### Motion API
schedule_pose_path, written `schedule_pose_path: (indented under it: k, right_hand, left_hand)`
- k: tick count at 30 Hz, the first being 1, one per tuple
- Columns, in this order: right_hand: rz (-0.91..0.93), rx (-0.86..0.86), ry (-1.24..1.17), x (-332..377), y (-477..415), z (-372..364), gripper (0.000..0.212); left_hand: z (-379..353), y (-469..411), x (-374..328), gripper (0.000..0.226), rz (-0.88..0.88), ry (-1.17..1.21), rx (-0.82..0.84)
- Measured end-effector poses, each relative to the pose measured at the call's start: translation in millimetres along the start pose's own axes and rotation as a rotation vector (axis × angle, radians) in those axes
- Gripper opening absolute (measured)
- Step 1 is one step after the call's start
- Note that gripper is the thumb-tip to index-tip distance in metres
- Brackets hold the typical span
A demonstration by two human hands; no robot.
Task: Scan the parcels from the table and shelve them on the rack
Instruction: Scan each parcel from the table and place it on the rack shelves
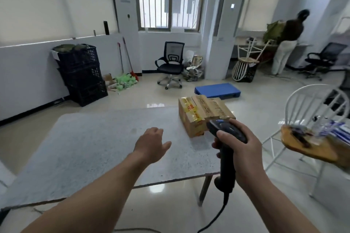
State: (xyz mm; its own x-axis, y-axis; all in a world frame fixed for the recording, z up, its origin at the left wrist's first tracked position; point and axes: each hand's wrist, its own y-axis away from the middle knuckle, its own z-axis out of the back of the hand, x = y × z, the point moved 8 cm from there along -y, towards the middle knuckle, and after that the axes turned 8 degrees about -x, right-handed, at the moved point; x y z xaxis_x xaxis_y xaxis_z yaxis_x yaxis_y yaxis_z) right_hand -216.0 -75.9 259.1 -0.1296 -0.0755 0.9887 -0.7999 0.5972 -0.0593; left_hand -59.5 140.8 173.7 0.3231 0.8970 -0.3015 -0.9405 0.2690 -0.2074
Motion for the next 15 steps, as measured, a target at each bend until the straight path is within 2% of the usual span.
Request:
schedule_pose_path:
  k: [5,8,12,15]
  right_hand:
    - [0.006,-0.041,-0.029,-12,-67,0,0.04]
    - [-0.023,-0.041,-0.054,-26,-111,-4,0.044]
    - [-0.078,-0.027,-0.097,-51,-184,-13,0.054]
    - [-0.12,0.018,-0.098,-74,-246,-23,0.052]
  left_hand:
    - [-27,-68,-26,0.064,-0.022,0.042,0.031]
    - [-47,-105,-36,0.065,-0.018,0.046,0.053]
    - [-75,-161,-44,0.065,0.032,0.038,0.041]
    - [-106,-203,-51,0.067,0.099,0.032,0.075]
